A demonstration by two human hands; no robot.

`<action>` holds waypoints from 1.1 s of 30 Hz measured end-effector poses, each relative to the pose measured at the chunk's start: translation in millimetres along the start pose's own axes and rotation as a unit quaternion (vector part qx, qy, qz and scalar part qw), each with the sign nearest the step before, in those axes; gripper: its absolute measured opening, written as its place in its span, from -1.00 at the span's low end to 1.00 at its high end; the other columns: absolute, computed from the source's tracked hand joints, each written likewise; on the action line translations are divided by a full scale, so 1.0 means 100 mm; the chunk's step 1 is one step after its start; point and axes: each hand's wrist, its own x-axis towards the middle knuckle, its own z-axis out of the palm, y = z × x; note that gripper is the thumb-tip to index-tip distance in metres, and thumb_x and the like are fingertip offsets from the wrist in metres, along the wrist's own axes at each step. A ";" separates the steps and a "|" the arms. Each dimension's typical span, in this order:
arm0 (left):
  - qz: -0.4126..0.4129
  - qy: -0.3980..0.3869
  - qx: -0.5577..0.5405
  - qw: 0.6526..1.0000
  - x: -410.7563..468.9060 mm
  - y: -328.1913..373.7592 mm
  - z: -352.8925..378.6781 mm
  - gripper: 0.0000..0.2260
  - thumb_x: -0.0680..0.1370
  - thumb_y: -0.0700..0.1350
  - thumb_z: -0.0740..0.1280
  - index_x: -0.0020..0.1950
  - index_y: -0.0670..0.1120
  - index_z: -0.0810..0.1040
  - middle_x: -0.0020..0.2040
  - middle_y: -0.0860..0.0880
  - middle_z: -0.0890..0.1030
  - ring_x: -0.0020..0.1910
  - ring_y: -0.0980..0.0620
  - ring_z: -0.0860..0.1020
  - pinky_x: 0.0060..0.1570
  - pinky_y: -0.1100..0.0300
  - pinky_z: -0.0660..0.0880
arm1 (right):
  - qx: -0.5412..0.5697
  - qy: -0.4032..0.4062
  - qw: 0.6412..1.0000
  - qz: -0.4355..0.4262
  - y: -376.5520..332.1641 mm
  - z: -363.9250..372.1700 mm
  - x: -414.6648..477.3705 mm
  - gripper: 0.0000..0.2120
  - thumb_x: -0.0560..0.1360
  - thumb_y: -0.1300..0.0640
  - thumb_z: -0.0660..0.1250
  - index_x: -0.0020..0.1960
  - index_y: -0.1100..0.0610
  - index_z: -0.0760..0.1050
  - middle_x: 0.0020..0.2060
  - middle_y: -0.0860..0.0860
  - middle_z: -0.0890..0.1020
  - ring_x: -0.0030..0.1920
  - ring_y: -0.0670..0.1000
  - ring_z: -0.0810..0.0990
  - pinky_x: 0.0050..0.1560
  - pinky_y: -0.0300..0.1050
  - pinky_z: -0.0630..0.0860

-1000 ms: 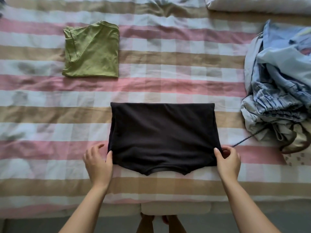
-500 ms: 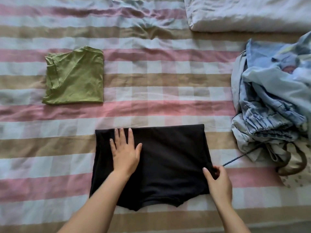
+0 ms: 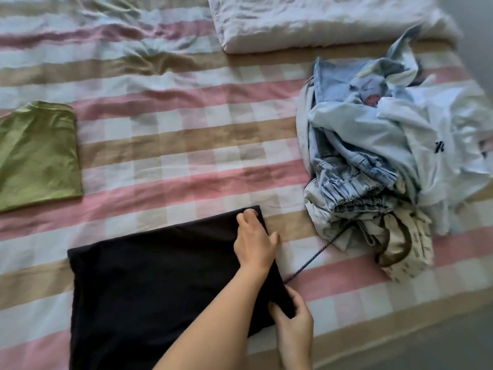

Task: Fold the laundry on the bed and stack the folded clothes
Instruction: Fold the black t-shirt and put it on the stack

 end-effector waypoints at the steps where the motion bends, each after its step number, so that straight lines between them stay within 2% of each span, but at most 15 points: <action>1: -0.013 0.011 -0.017 1.000 0.01 0.00 -0.01 -0.60 0.42 -0.08 0.37 0.15 -0.12 0.27 0.12 -0.09 0.36 0.02 -0.15 0.50 -0.25 0.04 0.41 | 0.009 0.010 1.000 -0.007 -0.02 0.00 -0.04 -0.67 0.33 0.50 0.36 -0.06 0.14 0.56 -0.18 0.08 0.64 -0.14 0.03 0.58 -0.23 -0.33 0.48; 5: -0.033 0.016 -0.121 0.992 0.05 -0.03 -0.21 -0.70 0.43 -0.25 0.26 0.12 -0.14 0.29 0.03 -0.07 0.41 -0.07 -0.12 0.48 -0.20 0.11 0.38 | 0.000 0.045 0.996 -0.080 -0.12 0.12 -0.33 -0.64 0.28 0.45 0.44 -0.24 -0.03 0.54 -0.29 0.06 0.64 -0.27 -0.03 0.58 -0.30 -0.42 0.46; 7: -0.013 -0.007 -0.201 0.980 0.05 -0.09 -0.47 -0.71 0.41 -0.29 0.29 0.11 -0.15 0.40 -0.07 -0.02 0.47 -0.11 -0.02 0.48 -0.16 0.23 0.37 | -0.045 0.035 0.976 -0.208 -0.18 0.21 -0.55 -0.66 0.27 0.40 0.44 -0.26 -0.05 0.54 -0.28 0.00 0.61 -0.28 -0.09 0.57 -0.25 -0.36 0.47; 10: -0.029 -0.031 -0.334 0.942 0.02 -0.39 -1.10 -0.76 0.39 -0.36 0.30 -0.07 -0.06 0.56 -0.20 0.09 0.61 -0.22 0.17 0.58 -0.26 0.41 0.45 | -0.130 -0.027 0.905 -0.404 -0.27 0.46 -0.94 -0.70 0.16 0.33 0.43 -0.21 -0.01 0.59 -0.25 -0.12 0.54 -0.22 -0.18 0.54 -0.22 -0.38 0.47; 12: -0.075 -0.034 -0.405 0.910 -0.01 -0.73 -1.53 -0.72 0.41 -0.38 0.27 -0.19 -0.01 0.61 -0.30 0.08 0.65 -0.31 0.19 0.60 -0.35 0.38 0.48 | -0.148 -0.087 0.869 -0.464 -0.26 0.68 -1.18 -0.73 0.16 0.33 0.42 -0.20 0.06 0.62 -0.26 -0.08 0.53 -0.23 -0.17 0.53 -0.22 -0.39 0.48; 16: -0.188 -0.001 -0.496 0.848 -0.05 -1.54 -2.15 -0.73 0.42 -0.44 0.17 -0.24 -0.15 0.58 -0.41 -0.03 0.63 -0.41 0.05 0.57 -0.41 0.34 0.49 | -0.213 -0.220 0.794 -0.526 -0.14 1.22 -1.55 -0.79 0.29 0.21 0.25 -0.17 0.11 0.64 -0.33 0.02 0.53 -0.28 -0.08 0.50 -0.28 -0.38 0.47; 18: -0.232 0.016 -0.469 0.852 -0.06 -1.85 -2.25 -0.74 0.44 -0.43 0.15 -0.20 -0.16 0.56 -0.43 -0.02 0.60 -0.45 0.08 0.52 -0.46 0.36 0.44 | -0.274 -0.278 0.759 -0.521 -0.01 1.47 -1.63 -0.81 0.29 0.24 0.28 -0.18 0.10 0.63 -0.35 0.00 0.54 -0.32 -0.05 0.51 -0.41 -0.34 0.45; 20: -0.251 0.037 -0.425 0.869 -0.05 -2.11 -2.24 -0.76 0.46 -0.42 0.15 -0.06 -0.23 0.56 -0.31 -0.06 0.60 -0.36 0.04 0.52 -0.40 0.27 0.44 | -0.339 -0.310 0.725 -0.512 0.16 1.68 -1.67 -0.85 0.25 0.23 0.36 -0.19 0.09 0.62 -0.33 -0.02 0.54 -0.31 -0.06 0.51 -0.47 -0.27 0.43; 23: -0.242 0.101 -0.389 0.883 -0.01 -2.32 -2.16 -0.74 0.45 -0.44 0.18 0.09 -0.32 0.54 -0.10 -0.12 0.59 -0.11 -0.06 0.54 -0.19 0.23 0.47 | -0.433 -0.401 0.678 -0.438 0.38 1.83 -1.60 -0.74 0.48 0.21 0.25 0.15 0.14 0.53 0.00 0.04 0.52 0.03 -0.02 0.43 -0.12 -0.13 0.49; 24: -0.226 0.126 -0.364 0.894 0.00 -2.33 -2.13 -0.73 0.44 -0.44 0.20 0.10 -0.31 0.54 -0.07 -0.10 0.58 -0.05 -0.07 0.55 -0.13 0.22 0.47 | -0.433 -0.422 0.666 -0.437 0.39 1.83 -1.55 -0.71 0.49 0.20 0.24 0.20 0.14 0.50 0.05 0.04 0.51 0.07 0.03 0.45 -0.08 -0.11 0.48; 25: -0.206 0.157 -0.323 0.910 -0.02 -2.32 -2.10 -0.70 0.43 -0.43 0.21 0.12 -0.28 0.52 -0.03 -0.09 0.57 0.01 -0.08 0.55 -0.04 0.22 0.45 | -0.413 -0.411 0.679 -0.446 0.38 1.82 -1.50 -0.71 0.46 0.18 0.27 0.17 0.15 0.53 0.03 0.05 0.55 0.06 0.06 0.49 -0.10 -0.12 0.49; 27: -0.120 0.245 -0.197 0.942 -0.11 -2.28 -2.03 -0.61 0.40 -0.41 0.20 0.22 -0.24 0.47 0.10 -0.12 0.51 0.13 -0.08 0.47 0.15 0.22 0.35 | -0.368 -0.315 0.717 -0.501 0.33 1.77 -1.33 -0.72 0.42 0.13 0.25 0.08 0.13 0.60 0.03 0.05 0.61 0.09 0.04 0.50 -0.01 -0.10 0.46; 29: 0.033 0.258 -0.055 0.964 -0.24 -2.23 -1.91 -0.54 0.40 -0.31 0.17 0.30 -0.21 0.44 0.26 -0.17 0.47 0.27 -0.07 0.39 0.29 0.12 0.28 | -0.404 -0.206 0.733 -0.507 0.23 1.77 -1.13 -0.60 0.44 0.06 0.14 0.19 0.11 0.57 0.21 0.10 0.56 0.31 0.03 0.32 0.20 -0.03 0.30; 31: 0.135 0.181 0.106 0.968 -0.33 -2.26 -1.74 -0.55 0.44 -0.13 0.14 0.33 -0.09 0.45 0.37 -0.13 0.42 0.38 -0.11 0.35 0.31 -0.06 0.27 | -0.509 -0.159 0.705 -0.467 0.17 1.80 -0.93 -0.48 0.47 -0.04 0.04 0.39 0.08 0.34 0.42 0.10 0.30 0.49 -0.04 -0.11 0.33 0.03 0.08; 33: 0.096 0.089 0.223 0.966 -0.35 -2.36 -1.65 -0.53 0.52 0.04 0.12 0.44 0.03 0.29 0.50 -0.05 0.19 0.48 -0.11 0.12 0.37 -0.14 0.14 | -0.605 -0.190 0.660 -0.404 0.16 1.85 -0.73 -0.43 0.56 -0.13 -0.05 0.50 0.02 -0.13 0.50 0.04 -0.15 0.37 -0.11 -0.53 0.42 0.07 -0.16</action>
